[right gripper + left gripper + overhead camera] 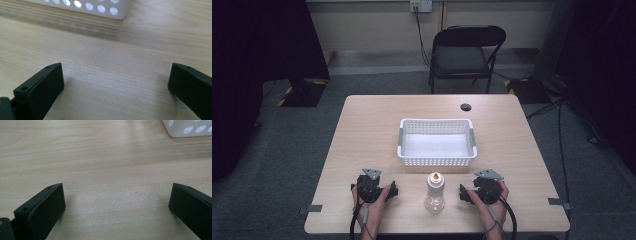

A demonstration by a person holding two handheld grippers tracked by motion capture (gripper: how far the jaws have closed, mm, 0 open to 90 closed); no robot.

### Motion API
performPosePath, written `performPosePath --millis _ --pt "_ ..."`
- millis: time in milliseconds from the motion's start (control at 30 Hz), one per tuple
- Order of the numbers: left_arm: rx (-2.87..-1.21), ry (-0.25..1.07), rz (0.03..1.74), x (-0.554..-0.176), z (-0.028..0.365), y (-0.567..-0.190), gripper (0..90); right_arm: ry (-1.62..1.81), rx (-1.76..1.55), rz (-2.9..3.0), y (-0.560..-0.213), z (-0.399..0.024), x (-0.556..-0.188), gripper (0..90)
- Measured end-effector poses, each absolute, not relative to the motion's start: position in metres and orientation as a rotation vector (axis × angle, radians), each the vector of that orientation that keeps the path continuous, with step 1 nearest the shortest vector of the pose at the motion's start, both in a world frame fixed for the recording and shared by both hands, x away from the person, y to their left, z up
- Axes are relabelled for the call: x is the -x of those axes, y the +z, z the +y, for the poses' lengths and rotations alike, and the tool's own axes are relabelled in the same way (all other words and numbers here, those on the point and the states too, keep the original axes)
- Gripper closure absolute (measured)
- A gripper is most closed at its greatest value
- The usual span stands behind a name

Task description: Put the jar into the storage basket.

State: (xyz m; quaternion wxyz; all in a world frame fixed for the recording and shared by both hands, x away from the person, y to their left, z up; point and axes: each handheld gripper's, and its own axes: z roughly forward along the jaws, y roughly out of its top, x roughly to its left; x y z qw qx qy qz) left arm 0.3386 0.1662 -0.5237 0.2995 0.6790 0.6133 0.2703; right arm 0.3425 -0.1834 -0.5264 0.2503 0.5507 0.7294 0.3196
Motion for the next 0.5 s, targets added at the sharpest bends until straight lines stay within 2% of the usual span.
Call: performPosePath --millis 500 --pt "-1.803 0.721 1.628 -0.3386 0.1661 -0.5238 0.0 0.876 -1.471 2.011 -0.5259 -0.1852 -0.3432 0.0"
